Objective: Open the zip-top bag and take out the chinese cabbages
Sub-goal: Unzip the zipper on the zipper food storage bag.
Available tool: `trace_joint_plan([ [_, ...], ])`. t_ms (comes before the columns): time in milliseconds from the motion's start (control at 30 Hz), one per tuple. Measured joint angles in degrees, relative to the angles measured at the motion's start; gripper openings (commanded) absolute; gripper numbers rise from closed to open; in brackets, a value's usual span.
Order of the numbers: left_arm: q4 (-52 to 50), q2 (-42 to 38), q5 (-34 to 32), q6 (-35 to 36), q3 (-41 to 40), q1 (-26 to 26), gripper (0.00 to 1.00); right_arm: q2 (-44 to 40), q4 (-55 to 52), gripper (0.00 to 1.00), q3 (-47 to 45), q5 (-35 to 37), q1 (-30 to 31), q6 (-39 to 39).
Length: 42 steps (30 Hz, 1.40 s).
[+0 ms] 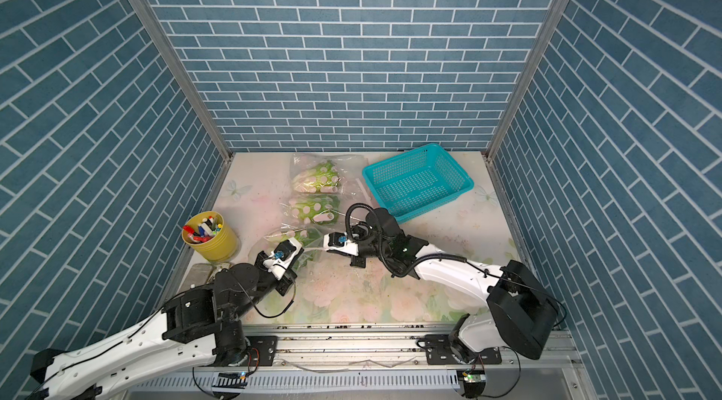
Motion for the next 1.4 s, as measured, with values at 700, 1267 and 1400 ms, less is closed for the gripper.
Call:
trace_joint_plan([
  [700,-9.62,-2.34,-6.78,-3.13,6.4,0.48,0.0,2.21,-2.54,0.0,0.5,3.19,-3.63,-3.45],
  [1267,-10.93,-2.89,-7.21,-5.27,6.1,0.5,0.0,3.69,-5.07,0.0,-2.23,6.14,-6.45,-4.94],
  [1400,-11.04,-2.89,-7.28,-5.46,6.08,0.5,0.0,3.89,-5.7,0.0,-2.34,6.36,-6.51,-5.64],
])
